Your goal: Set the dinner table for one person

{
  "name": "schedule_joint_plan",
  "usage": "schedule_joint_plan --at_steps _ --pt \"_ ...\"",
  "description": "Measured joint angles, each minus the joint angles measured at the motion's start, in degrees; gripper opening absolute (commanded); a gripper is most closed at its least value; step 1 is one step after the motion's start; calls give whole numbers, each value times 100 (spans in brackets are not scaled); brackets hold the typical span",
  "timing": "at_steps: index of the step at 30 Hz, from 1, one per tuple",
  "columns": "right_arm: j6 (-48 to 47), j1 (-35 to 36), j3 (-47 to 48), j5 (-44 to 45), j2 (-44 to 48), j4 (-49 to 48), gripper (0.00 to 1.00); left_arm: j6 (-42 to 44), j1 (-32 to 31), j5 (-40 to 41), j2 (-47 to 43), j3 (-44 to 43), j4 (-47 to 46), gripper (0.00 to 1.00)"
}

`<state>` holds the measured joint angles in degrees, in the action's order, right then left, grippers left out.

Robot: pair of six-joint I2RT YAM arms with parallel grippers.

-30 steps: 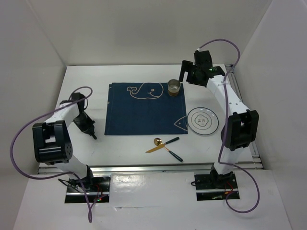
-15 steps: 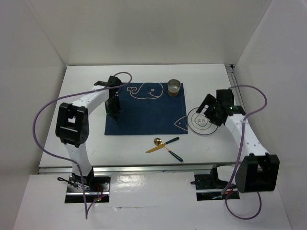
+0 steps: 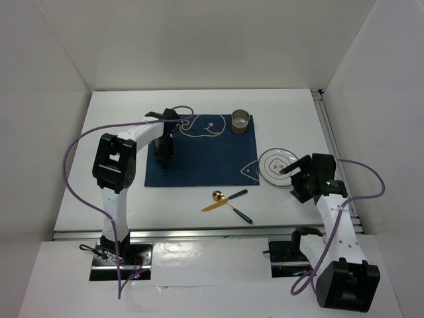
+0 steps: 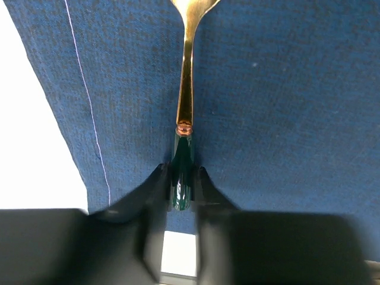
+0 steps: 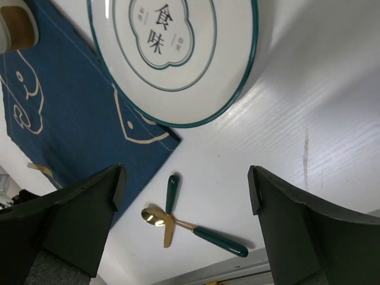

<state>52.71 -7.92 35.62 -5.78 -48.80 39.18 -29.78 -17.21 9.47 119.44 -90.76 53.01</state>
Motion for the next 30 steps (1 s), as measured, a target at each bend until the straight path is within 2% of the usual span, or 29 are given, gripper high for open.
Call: schedule_joint_plan --at_steps 3,4,5,7,14,18,23,26,30 --pt "140 -33 -142 13 39 2 97 11 9 35 28 0 -4 55" --pt "179 -42 -199 22 39 0 97 20 9 55 37 0 -2 71" --pt "216 -50 -278 24 39 -13 97 33 4 87 37 0 -4 79" --pt "289 -55 -431 20 39 -33 95 44 2 142 35 -7 7 88" --pt "404 -59 -883 -42 -197 -501 88 111 2 186 -214 -367 319 87" --pt "400 -59 -1097 -210 -592 -1209 88 114 -4 133 -916 -675 437 88" --pt "560 -66 -1473 -420 -809 -2094 82 114 -52 -166 -1954 -911 470 88" --pt "804 -66 -1725 -520 -817 -2745 76 118 -61 -345 -2249 -1040 546 88" --pt "1154 -68 -1987 -450 -881 -3370 62 118 -101 -505 -2277 -1040 632 90"
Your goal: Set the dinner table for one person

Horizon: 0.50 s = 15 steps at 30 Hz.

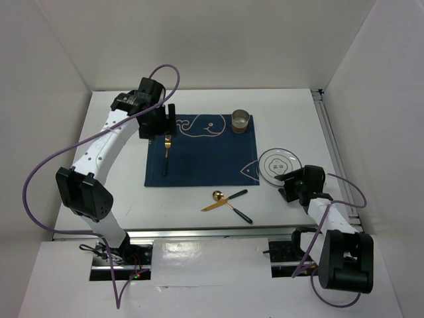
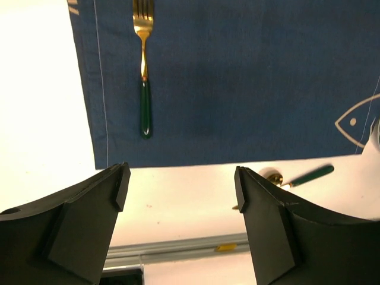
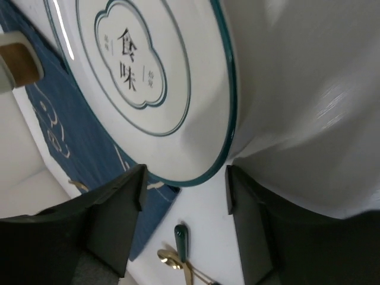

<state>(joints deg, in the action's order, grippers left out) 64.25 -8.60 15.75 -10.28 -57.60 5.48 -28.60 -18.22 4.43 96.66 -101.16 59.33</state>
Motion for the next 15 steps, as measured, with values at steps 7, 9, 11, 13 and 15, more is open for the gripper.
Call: schedule_joint_plan --at_steps 7,9,11,13,15 --pt "367 -17 20 706 -63 168 17 24 -87 -164 0 -24 201 90" --pt "409 -39 76 876 70 236 9 50 -170 -168 0 -177 328 90" --pt "376 -44 186 990 275 354 0 131 -234 -177 0 -387 391 90" --pt "291 -44 328 1088 466 527 0 164 -306 -181 0 -584 417 90" --pt "96 -44 516 1211 612 763 0 177 -337 -192 0 -713 455 90"
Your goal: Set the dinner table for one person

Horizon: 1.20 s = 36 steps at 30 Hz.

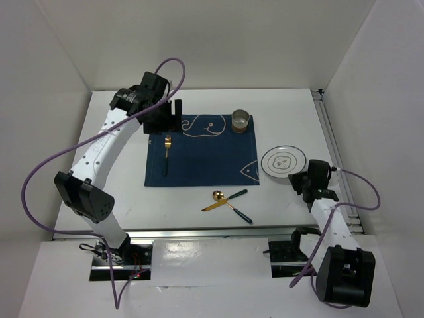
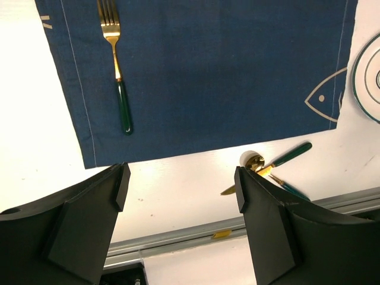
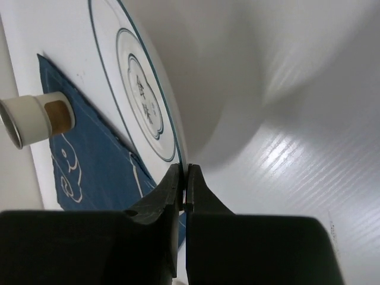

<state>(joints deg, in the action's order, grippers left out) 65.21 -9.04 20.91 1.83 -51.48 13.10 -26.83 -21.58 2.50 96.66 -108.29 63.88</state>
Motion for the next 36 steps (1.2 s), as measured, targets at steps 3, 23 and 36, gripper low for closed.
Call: schedule_joint_plan --at_steps 3,23,36 --pt "-433 0 389 46 61 319 0 17 0 -26 0 -118 85 90" --pt "-2004 2179 2240 -3091 -2083 -608 0 -17 0 22 -44 -284 179 96" --pt "-1423 2741 3495 -3316 -5051 -1932 0 -55 13 251 -474 -315 184 97"
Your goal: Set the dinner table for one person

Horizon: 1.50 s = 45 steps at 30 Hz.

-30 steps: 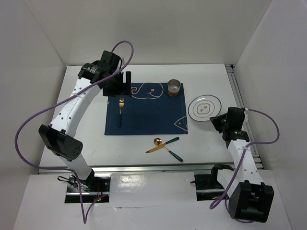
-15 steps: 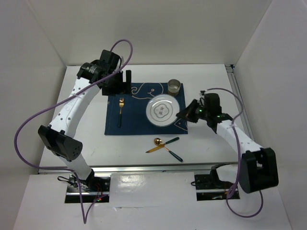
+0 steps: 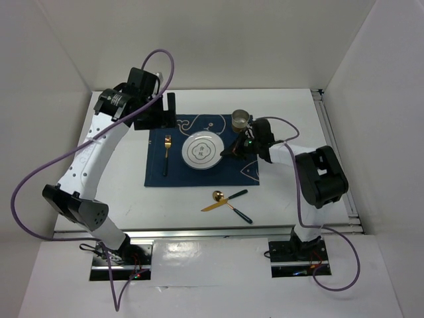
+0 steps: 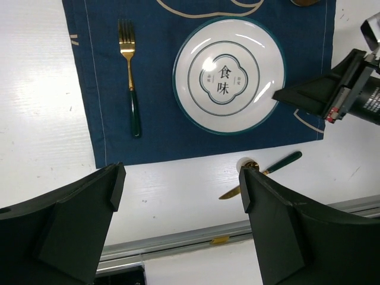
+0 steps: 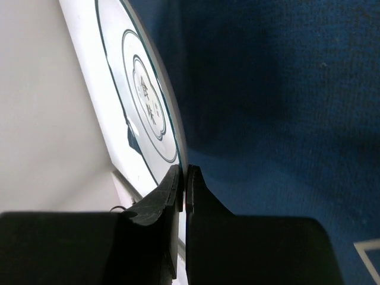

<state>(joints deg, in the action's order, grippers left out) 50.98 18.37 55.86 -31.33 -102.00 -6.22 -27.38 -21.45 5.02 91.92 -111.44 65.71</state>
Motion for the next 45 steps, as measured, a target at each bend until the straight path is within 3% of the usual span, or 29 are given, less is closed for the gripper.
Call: schedule_joint_plan --at_steps 14,15,17,18,19,21,23,28,34,39,42,43,45 --pt "474 162 269 186 -789 -496 1 7 4 28 -149 120 11 97" --pt "481 184 330 225 -872 -483 7 7 4 28 -149 120 7 97" --pt "516 227 415 319 -988 -417 30 15 4 28 -160 144 -2 97" --pt "529 245 426 369 -1003 -382 57 17 4 33 -173 162 2 97" --pt "531 267 437 420 -1010 -319 66 20 4 37 -181 175 7 97" --pt "444 332 551 610 -1010 -116 79 20 4 48 -197 205 -7 97" --pt "343 409 710 802 -975 103 83 20 4 57 -210 254 -17 97" --pt "-28 568 809 1508 -361 804 84 17 4 70 -286 564 -138 97" --pt "-933 721 765 2406 1386 1784 83 15 4 94 -289 844 -173 97" --pt "-1342 1394 361 2953 2428 2865 80 17 4 111 -289 966 -302 97" --pt "-1126 1917 -188 3104 2544 3681 73 17 4 111 -286 1021 -319 97" --pt "-981 2055 -389 3136 2542 3985 66 17 4 107 -286 1021 -321 97" --pt "-691 2166 -643 3195 2544 4424 60 15 4 90 -286 1021 -334 97"
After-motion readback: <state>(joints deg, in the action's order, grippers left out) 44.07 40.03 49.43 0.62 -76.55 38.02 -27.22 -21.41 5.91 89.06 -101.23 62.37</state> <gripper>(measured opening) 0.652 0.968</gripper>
